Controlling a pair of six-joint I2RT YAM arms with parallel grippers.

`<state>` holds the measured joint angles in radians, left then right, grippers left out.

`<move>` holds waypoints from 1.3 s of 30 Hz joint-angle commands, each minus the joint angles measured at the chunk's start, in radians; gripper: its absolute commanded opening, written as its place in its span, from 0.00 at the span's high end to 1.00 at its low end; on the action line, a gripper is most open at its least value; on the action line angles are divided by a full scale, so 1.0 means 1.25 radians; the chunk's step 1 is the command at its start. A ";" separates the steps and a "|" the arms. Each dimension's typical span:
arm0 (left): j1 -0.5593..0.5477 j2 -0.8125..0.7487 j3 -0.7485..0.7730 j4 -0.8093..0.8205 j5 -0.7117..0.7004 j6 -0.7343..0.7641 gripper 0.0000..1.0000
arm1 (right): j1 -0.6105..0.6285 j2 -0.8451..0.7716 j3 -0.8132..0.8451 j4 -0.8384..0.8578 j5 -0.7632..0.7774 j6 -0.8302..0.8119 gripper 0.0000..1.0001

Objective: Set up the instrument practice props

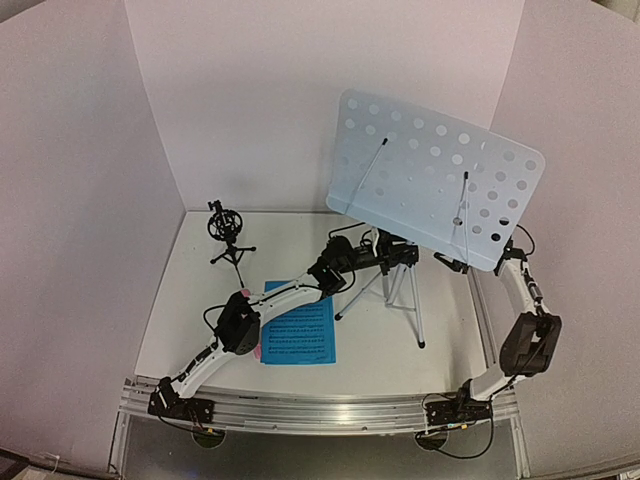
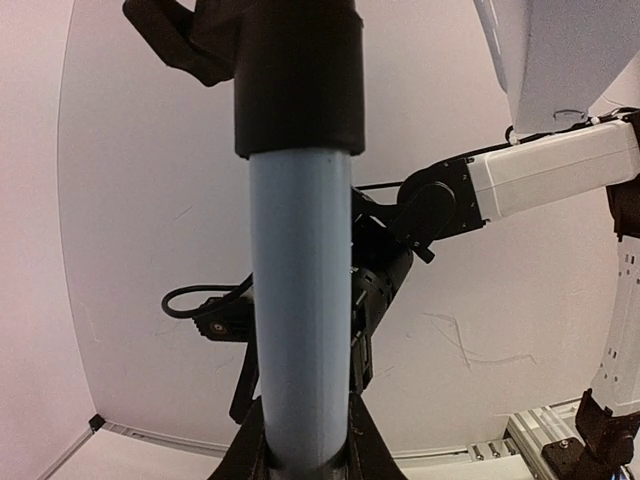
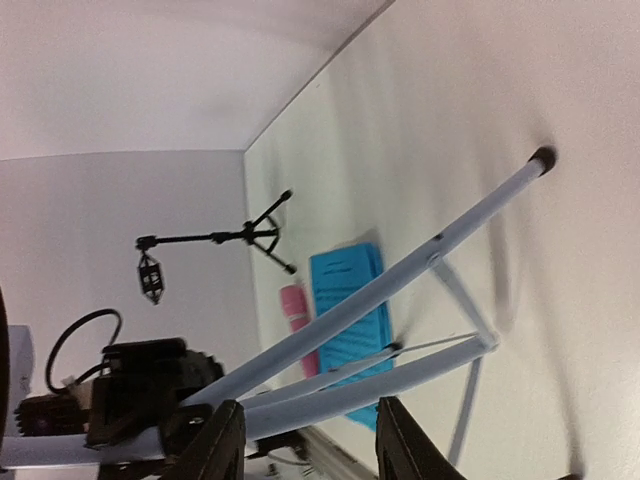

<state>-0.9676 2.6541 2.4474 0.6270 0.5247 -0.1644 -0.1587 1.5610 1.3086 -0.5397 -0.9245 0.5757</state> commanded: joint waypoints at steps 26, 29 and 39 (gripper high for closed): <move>0.040 0.059 0.033 -0.040 -0.005 0.085 1.00 | 0.167 -0.383 -0.560 0.777 0.215 -1.270 0.40; 0.040 0.065 0.047 -0.053 -0.007 0.086 1.00 | 0.173 -0.390 -0.545 0.779 0.210 -1.284 0.40; 0.036 0.073 0.059 -0.063 -0.008 0.097 1.00 | 0.189 -0.305 -0.466 0.749 0.223 -1.422 0.41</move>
<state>-0.9600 2.6869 2.5075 0.6039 0.5211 -0.1759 0.0572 1.1458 0.6658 0.4061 -0.6603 -1.0868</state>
